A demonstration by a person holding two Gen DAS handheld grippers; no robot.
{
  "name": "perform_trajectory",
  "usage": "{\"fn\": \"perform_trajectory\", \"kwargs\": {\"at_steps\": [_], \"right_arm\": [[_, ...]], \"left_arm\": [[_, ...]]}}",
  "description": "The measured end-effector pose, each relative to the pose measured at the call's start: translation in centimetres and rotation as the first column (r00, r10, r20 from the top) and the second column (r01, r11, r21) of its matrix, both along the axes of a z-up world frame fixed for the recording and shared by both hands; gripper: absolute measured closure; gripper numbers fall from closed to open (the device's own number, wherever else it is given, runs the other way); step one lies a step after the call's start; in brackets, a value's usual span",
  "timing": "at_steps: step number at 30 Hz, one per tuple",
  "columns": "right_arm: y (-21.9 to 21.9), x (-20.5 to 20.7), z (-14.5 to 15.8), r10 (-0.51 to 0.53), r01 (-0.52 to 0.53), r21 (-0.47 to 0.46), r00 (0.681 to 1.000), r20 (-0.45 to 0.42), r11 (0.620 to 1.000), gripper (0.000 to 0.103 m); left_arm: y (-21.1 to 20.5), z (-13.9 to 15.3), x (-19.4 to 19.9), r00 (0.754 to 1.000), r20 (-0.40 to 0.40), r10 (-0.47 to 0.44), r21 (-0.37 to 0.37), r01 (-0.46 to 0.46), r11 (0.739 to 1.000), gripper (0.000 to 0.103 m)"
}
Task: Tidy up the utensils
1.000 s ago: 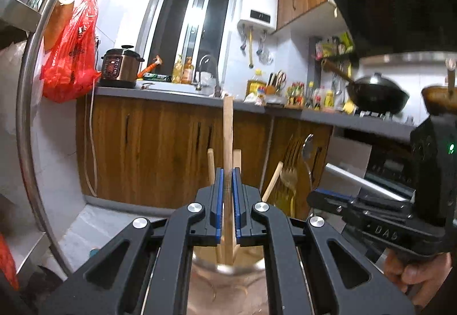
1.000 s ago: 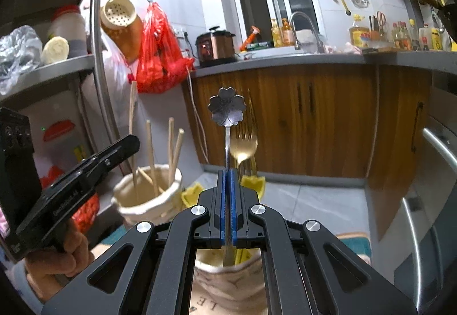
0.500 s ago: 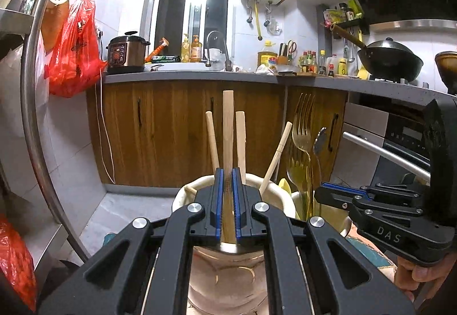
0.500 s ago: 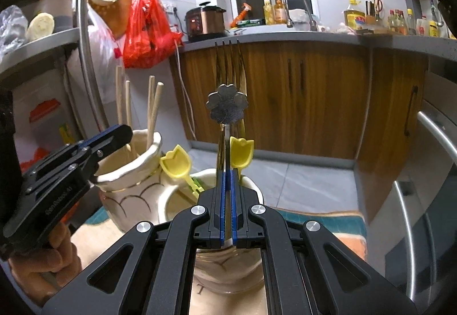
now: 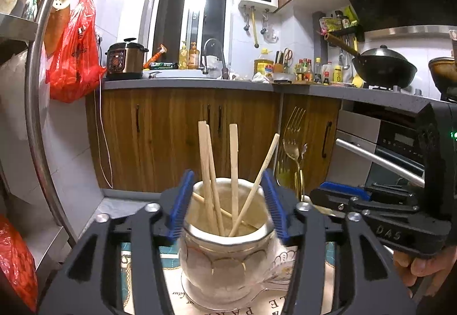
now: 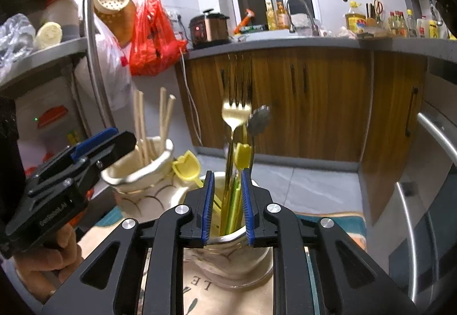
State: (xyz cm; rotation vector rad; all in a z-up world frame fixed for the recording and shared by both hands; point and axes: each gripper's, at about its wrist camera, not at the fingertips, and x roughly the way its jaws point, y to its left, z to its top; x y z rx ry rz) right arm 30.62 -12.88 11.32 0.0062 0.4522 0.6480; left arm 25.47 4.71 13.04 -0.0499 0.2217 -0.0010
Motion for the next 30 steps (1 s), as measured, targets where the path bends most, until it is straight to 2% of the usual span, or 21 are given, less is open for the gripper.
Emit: {"fn": "perform_trajectory", "kwargs": {"at_steps": [3, 5, 7, 8, 10, 16, 26, 30], "right_arm": [[-0.7, -1.3, 0.8, -0.001, 0.000, 0.018, 0.999, 0.040, 1.000, 0.069], [-1.2, -2.1, 1.2, -0.002, 0.001, 0.025, 0.998, 0.060, 1.000, 0.064], [-1.8, -3.0, 1.4, -0.006, 0.003, 0.030, 0.997, 0.082, 1.000, 0.048], [-1.9, -3.5, 1.5, -0.005, 0.002, 0.028, 0.996, 0.093, 1.000, 0.044], [-2.2, -4.3, 1.4, -0.011, 0.008, 0.023, 0.994, 0.111, 1.000, 0.030], [-3.5, -6.4, 0.4, -0.038, 0.033, 0.035, 0.990, 0.138, 0.999, 0.009], [-5.4, -9.3, -2.1, -0.081, 0.070, 0.070, 0.983, 0.165, 0.995, 0.005], [-5.6, -10.0, -3.1, -0.108, 0.095, 0.085, 0.980, 0.167, 0.992, 0.005]], "left_arm": [[0.4, 0.3, -0.9, 1.000, 0.008, -0.009, -0.018, 0.009, 1.000, 0.037], [0.7, 0.4, -1.9, 1.000, 0.028, -0.004, -0.027, 0.005, 1.000, 0.020], [1.1, 0.4, -2.8, 0.999, 0.040, 0.002, -0.028, 0.000, 1.000, 0.010], [1.4, 0.3, -3.4, 0.999, 0.044, 0.003, -0.030, -0.002, 1.000, 0.005], [1.7, 0.0, -4.4, 0.999, 0.041, 0.006, -0.031, -0.004, 1.000, 0.005], [3.0, -1.0, -7.6, 0.998, 0.042, 0.048, -0.032, -0.047, 0.998, 0.005], [2.7, -3.3, -10.0, 0.996, 0.014, 0.092, -0.029, -0.091, 0.995, 0.005], [1.7, -3.7, -10.9, 0.994, 0.050, 0.092, -0.012, -0.092, 0.996, 0.005]]}}
